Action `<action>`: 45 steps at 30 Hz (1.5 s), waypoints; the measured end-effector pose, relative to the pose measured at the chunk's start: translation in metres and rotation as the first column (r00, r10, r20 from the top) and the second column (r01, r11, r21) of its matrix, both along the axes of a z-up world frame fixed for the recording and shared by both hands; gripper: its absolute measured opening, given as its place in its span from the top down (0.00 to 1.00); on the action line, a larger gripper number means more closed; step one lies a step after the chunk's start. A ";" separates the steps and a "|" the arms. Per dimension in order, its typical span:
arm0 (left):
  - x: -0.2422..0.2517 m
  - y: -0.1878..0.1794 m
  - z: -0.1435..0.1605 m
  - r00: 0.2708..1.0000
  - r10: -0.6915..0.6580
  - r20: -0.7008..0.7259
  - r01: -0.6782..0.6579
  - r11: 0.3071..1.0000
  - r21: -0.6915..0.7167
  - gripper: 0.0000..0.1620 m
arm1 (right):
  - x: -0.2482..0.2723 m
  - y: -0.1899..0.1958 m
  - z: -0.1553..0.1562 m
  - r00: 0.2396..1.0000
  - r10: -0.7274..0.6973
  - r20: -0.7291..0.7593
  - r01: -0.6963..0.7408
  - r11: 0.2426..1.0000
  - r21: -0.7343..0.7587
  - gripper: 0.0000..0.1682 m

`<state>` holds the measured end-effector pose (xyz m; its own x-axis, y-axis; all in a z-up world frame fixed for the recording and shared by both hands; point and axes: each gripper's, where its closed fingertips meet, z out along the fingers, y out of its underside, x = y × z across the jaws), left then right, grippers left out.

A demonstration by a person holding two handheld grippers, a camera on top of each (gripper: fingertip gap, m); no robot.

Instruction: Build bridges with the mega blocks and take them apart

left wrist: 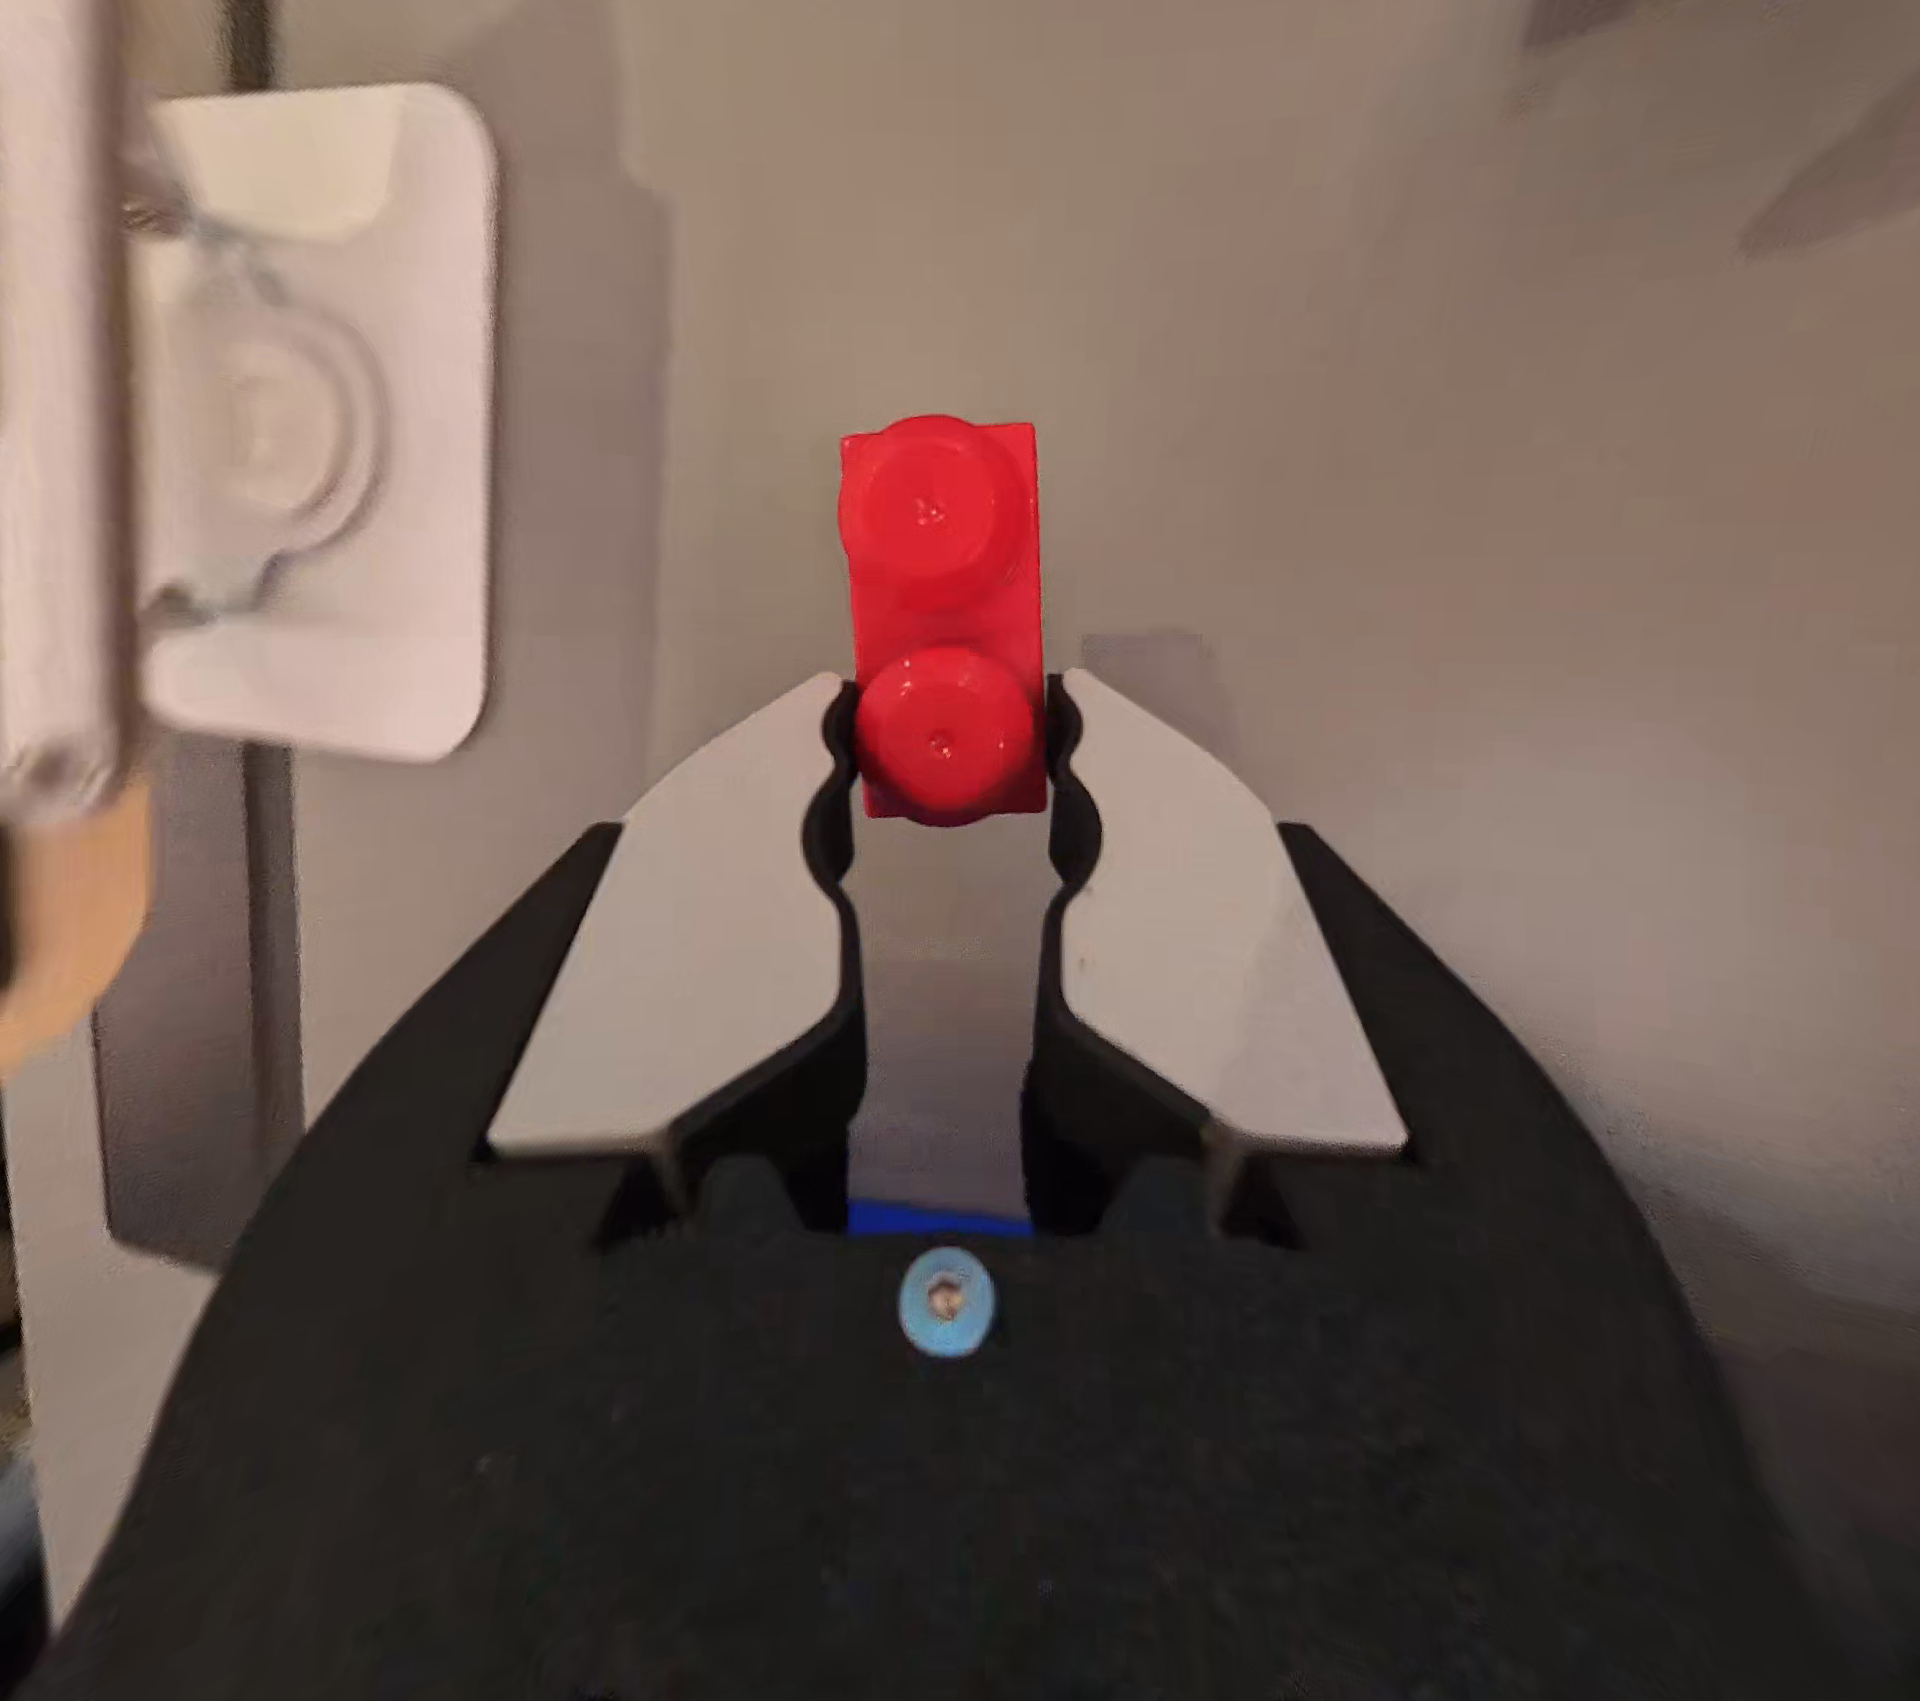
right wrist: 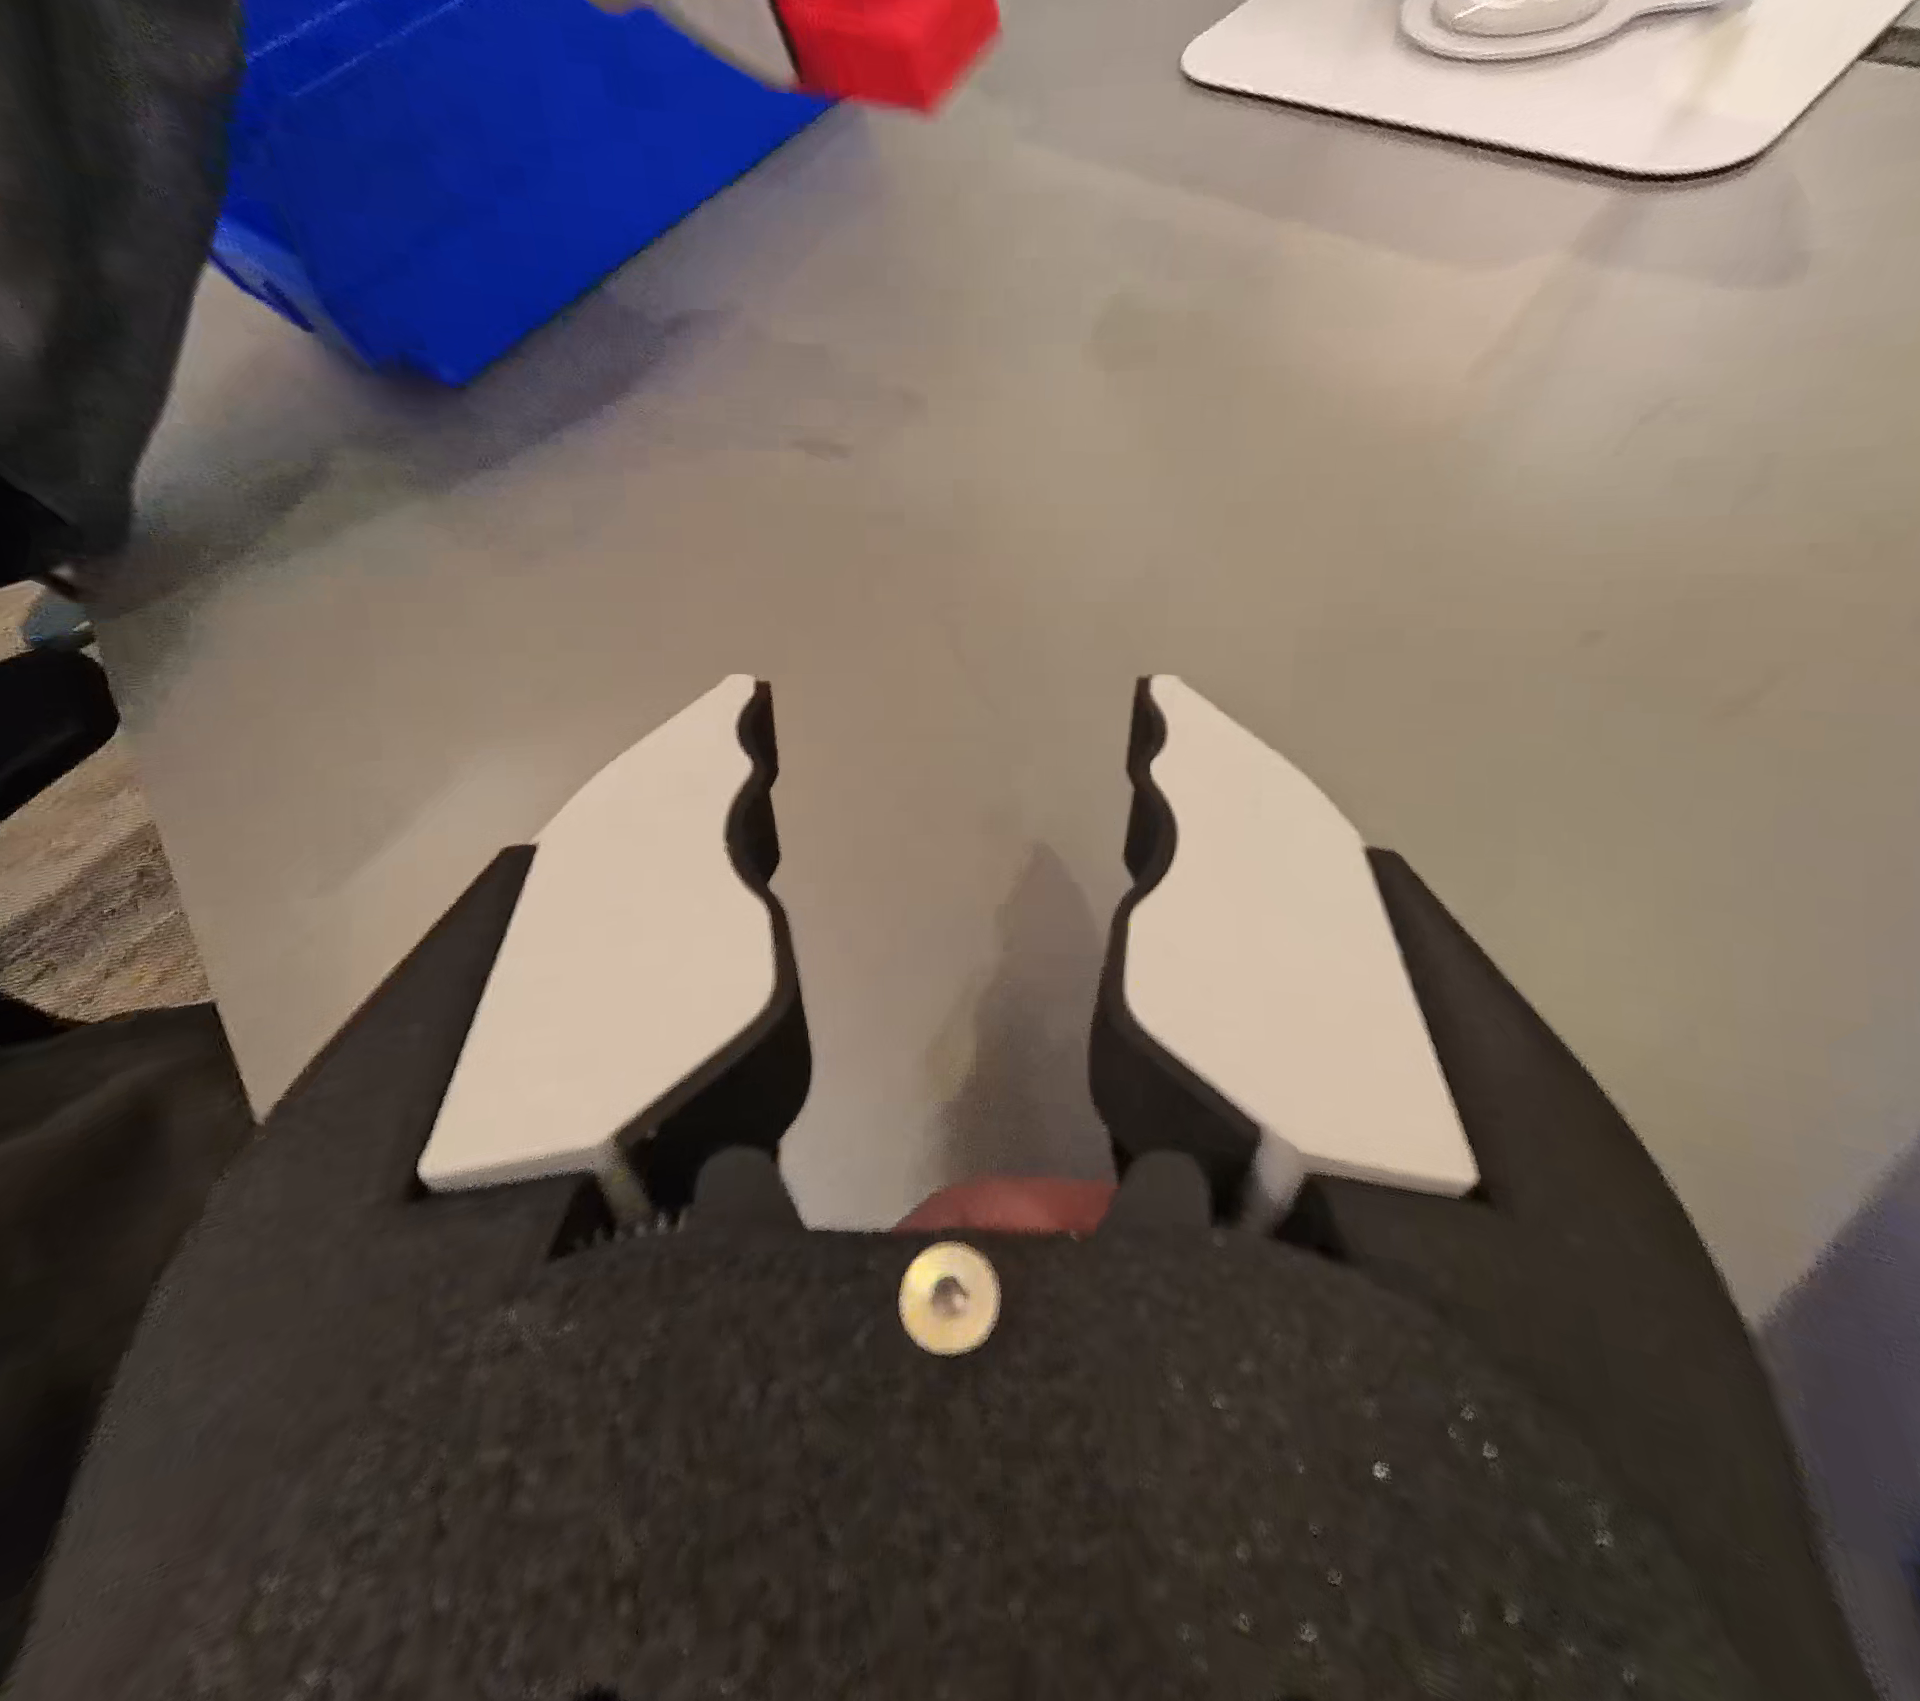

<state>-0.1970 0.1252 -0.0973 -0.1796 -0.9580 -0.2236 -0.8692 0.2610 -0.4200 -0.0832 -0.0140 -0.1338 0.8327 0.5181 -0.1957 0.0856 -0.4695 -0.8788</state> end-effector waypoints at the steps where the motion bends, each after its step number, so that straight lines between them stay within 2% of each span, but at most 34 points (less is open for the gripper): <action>1: 0.015 -0.001 -0.013 0.999 -0.033 -0.034 0.033 0.999 -0.009 0.79 | 0.002 0.000 -0.001 1.000 -0.010 0.012 0.010 1.000 0.004 0.62; 3: 0.043 -0.001 -0.031 0.994 -0.084 -0.069 0.082 0.996 -0.030 0.79 | 0.004 -0.001 -0.005 0.999 -0.017 0.030 0.017 1.000 0.017 0.66; 8: 0.082 0.012 -0.058 0.977 -0.144 -0.157 0.143 0.990 -0.014 0.82 | 0.006 -0.005 -0.015 0.999 -0.019 0.030 0.019 1.000 -0.004 0.66; 12: 0.099 0.013 -0.060 0.980 -0.154 -0.127 0.146 0.987 -0.073 0.82 | 0.008 -0.006 -0.013 1.000 -0.019 0.022 0.019 1.000 0.000 0.66; 19: 0.103 0.017 -0.060 0.982 -0.144 -0.119 0.133 0.987 -0.093 0.82 | 0.002 -0.006 -0.017 0.998 0.017 0.055 -0.017 1.000 -0.006 0.67; 20: 0.102 0.017 -0.060 0.983 -0.134 -0.125 0.123 0.988 -0.097 0.81 | 0.001 -0.006 -0.016 0.998 0.020 0.052 -0.020 1.000 -0.004 0.67; 22: 0.098 0.019 -0.059 0.984 -0.105 -0.144 0.094 0.992 -0.086 0.67 | 0.000 -0.006 -0.017 0.998 0.029 0.047 -0.029 1.000 -0.011 0.67; 24: 0.093 0.018 -0.048 0.990 -0.078 -0.120 0.069 0.995 -0.075 0.66 | 0.000 -0.006 -0.016 0.999 0.033 0.035 -0.033 0.999 -0.014 0.67; 26: 0.083 0.016 -0.025 0.998 -0.037 -0.058 0.033 0.997 -0.067 0.64 | 0.000 -0.006 -0.015 0.999 0.036 0.021 -0.036 0.999 -0.015 0.67; 30: 0.029 0.010 0.046 0.979 0.143 0.142 -0.137 0.989 -0.048 0.64 | 0.001 -0.007 -0.014 0.999 0.043 0.011 -0.043 0.999 -0.012 0.67; 32: -0.023 0.010 0.075 0.932 0.282 0.226 -0.280 0.959 -0.040 0.61 | 0.000 -0.007 -0.014 0.999 0.049 0.016 -0.049 0.999 -0.009 0.67; 34: -0.085 0.008 0.089 0.857 0.432 0.282 -0.433 0.899 -0.061 0.59 | -0.001 -0.007 -0.015 0.998 0.054 0.023 -0.054 0.998 -0.012 0.67; 36: -0.148 0.005 0.087 0.761 0.578 0.295 -0.577 0.811 -0.101 0.60 | -0.002 -0.008 -0.016 0.998 0.060 0.026 -0.059 0.998 -0.015 0.67; 39: -0.223 -0.005 0.060 0.619 0.741 0.261 -0.735 0.663 -0.138 0.60 | -0.004 -0.007 -0.015 0.997 0.071 0.027 -0.071 0.997 -0.014 0.67; 41: -0.249 -0.015 0.037 0.596 0.767 0.236 -0.766 0.632 -0.120 0.60 | -0.005 -0.006 -0.016 0.997 0.075 0.031 -0.074 0.997 -0.016 0.68; 45: -0.271 -0.008 0.003 0.615 0.775 0.144 -0.783 0.622 -0.008 0.61 | -0.009 -0.004 -0.017 0.996 0.086 0.038 -0.085 0.996 -0.022 0.68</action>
<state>-0.4678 0.1167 -0.0940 0.6609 -0.7114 -0.2390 -0.6984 -0.4665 -0.5428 -0.0923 -0.0183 -0.1512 0.7928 0.5836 -0.1757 0.1597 -0.4771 -0.8642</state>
